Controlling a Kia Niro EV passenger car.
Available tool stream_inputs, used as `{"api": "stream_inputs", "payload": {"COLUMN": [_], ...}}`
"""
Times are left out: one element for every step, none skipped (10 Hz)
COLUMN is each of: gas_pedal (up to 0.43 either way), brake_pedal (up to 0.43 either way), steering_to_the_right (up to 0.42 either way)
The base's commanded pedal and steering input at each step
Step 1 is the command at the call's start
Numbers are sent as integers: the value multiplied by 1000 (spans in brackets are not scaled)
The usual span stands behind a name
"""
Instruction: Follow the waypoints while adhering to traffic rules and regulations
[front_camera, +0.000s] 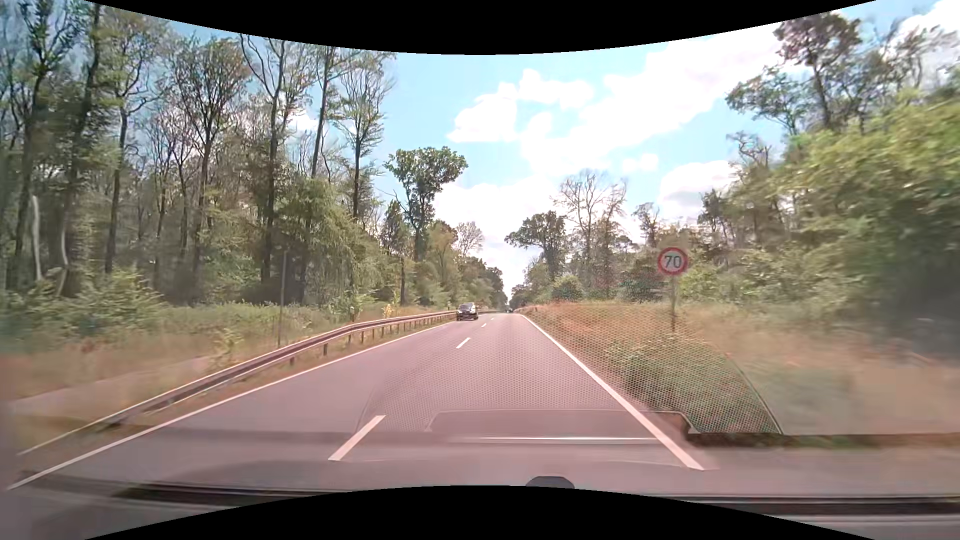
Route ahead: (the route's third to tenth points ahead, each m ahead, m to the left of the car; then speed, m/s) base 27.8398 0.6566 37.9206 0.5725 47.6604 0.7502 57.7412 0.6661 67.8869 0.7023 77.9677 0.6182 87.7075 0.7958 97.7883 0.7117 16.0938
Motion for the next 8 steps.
{"api": "stream_inputs", "payload": {"gas_pedal": [169,169,169,169,169,169,169,169], "brake_pedal": [0,0,0,0,0,0,0,0], "steering_to_the_right": [-4,-4,-4,-4,-2,-2,-2,-2]}}
